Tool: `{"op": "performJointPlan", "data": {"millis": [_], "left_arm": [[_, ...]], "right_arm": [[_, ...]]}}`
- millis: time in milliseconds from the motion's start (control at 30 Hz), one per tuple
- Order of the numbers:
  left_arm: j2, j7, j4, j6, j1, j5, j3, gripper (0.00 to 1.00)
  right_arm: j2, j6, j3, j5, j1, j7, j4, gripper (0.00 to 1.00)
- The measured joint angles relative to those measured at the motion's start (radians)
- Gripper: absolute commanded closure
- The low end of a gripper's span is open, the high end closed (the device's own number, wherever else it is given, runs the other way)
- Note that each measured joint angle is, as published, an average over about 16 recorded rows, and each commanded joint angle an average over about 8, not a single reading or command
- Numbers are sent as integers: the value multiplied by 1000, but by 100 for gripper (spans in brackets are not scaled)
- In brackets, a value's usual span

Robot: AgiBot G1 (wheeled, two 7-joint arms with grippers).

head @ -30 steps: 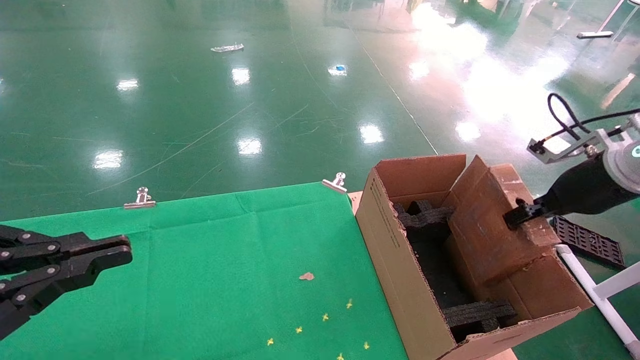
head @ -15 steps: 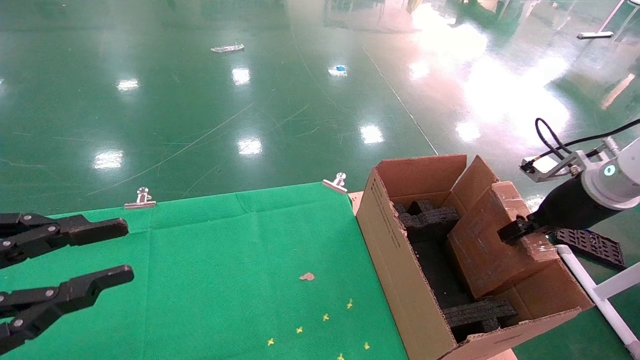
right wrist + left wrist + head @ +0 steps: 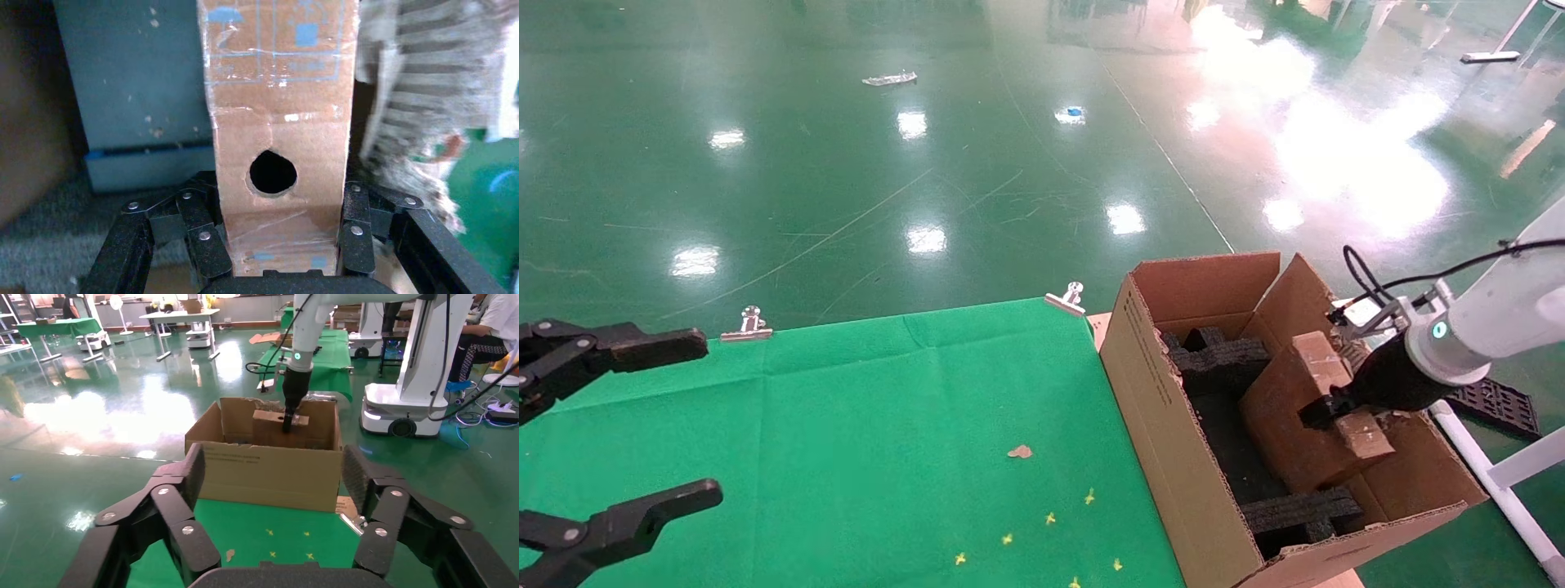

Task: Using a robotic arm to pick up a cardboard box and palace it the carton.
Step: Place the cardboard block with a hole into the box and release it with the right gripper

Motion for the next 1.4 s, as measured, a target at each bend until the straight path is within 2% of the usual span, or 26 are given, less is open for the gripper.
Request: {"op": "performJointPlan", "data": {"millis": [233, 267, 500, 533, 1167, 1400], "left_arm": [[0, 0, 0, 0, 0, 0, 0, 0], [0, 0, 0, 0, 0, 0, 0, 0], [0, 0, 0, 0, 0, -1, 1, 0], [0, 0, 0, 0, 0, -1, 1, 0], [-1, 1, 0, -1, 0, -1, 2, 0], [-1, 1, 0, -1, -1, -2, 2, 0]], "right_arm": [[-18, 56, 23, 38, -63, -47, -41, 100], [-20, 61, 25, 42, -68, -53, -46, 94], [-36, 73, 29, 47, -83, -89, -78, 6], [-38, 73, 29, 47, -83, -93, -82, 0], [-59, 48, 25, 38, -39, -141, -131, 0], [-56, 34, 29, 41, 8, -164, -129, 0]]}}
